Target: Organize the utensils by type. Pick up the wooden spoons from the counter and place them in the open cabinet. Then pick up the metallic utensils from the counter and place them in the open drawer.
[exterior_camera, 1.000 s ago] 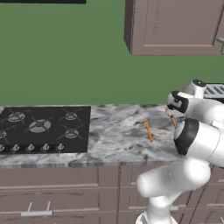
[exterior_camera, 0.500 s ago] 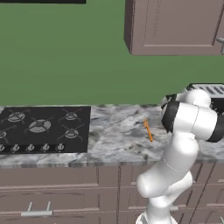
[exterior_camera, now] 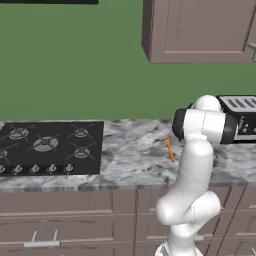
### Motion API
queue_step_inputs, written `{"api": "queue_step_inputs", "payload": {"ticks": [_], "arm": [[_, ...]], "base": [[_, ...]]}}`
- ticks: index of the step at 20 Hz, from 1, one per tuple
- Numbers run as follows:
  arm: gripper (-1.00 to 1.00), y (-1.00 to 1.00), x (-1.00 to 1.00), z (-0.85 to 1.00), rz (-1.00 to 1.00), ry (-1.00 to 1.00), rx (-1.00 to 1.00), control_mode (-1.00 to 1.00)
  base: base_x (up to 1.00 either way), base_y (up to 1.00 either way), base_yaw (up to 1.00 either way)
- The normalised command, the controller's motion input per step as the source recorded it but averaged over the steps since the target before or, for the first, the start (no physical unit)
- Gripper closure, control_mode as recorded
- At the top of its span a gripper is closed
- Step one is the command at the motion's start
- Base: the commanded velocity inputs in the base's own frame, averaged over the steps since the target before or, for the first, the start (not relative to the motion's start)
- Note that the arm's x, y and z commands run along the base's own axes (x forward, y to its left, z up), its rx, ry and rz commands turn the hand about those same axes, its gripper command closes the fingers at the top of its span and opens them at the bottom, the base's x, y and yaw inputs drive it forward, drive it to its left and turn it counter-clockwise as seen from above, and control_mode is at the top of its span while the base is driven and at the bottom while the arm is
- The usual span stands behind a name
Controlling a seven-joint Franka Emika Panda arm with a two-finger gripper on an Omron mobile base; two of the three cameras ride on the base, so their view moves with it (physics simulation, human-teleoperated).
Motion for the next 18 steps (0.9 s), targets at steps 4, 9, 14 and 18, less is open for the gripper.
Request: {"api": "queue_step_inputs", "payload": {"ticks": [4, 9, 14, 18], "arm": [[-1.0, -0.24, 0.41, -0.31, 0.08, 0.0, 0.0, -1.0], [-1.0, -0.13, 0.54, -0.33, 0.06, 0.0, 0.0, -1.0], [1.0, -0.05, 0.44, -0.36, 0.05, 0.01, 0.0, -1.0], [1.0, 0.06, 0.13, -0.46, 0.0, 0.07, 0.0, -1.0]], "base": [[0.0, 0.0, 0.0], [0.0, 0.0, 0.0], [0.0, 0.0, 0.0], [0.0, 0.0, 0.0]]}}
